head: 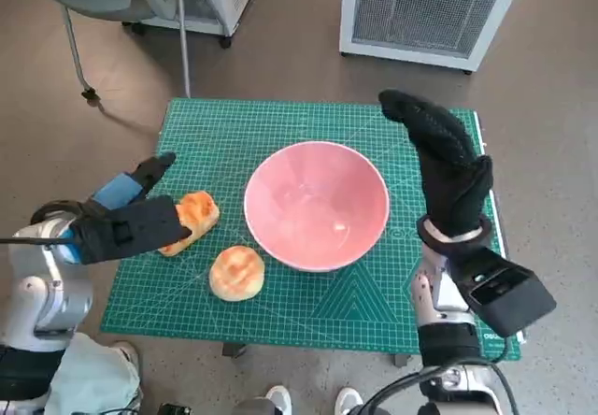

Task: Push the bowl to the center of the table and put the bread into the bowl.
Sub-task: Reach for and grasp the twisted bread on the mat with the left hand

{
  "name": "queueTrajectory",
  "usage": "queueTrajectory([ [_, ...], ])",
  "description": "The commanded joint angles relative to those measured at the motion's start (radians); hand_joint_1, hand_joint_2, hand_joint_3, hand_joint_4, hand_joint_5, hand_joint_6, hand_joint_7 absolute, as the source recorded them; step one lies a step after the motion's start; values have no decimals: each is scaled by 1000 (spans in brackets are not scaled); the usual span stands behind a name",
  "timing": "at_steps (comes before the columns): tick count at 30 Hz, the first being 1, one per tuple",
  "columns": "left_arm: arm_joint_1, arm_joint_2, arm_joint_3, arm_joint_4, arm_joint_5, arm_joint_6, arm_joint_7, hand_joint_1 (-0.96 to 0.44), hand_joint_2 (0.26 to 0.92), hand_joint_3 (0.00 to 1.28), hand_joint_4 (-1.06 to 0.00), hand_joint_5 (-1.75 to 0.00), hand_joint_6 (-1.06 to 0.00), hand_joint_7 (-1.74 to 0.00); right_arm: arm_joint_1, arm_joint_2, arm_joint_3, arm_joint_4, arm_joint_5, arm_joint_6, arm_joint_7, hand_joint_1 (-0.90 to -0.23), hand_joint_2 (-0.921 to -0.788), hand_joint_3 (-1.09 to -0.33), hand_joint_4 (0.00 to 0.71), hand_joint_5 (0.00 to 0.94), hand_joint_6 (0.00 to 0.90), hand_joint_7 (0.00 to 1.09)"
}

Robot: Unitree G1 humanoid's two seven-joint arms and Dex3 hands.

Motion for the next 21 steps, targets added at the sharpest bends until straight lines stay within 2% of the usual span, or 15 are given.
queueTrajectory([
  [1,-48,-14,-43,63,24,3,9,-277,711,3,1,1,-84,-7,27,2,1,-3,1,14,4,-544,-921,-796,272,0,-1,708],
  [14,-123,-53,-136,254,42,-19,29,-317,716,4,1,1,-97,-11,39,8,-1,-30,1,26,-8,-540,-921,-800,264,0,-1,700],
  [21,-169,-97,-172,407,41,-55,73,-314,720,5,1,1,-110,-15,41,11,-4,-28,3,27,-7,-540,-921,-800,264,0,-1,692],
])
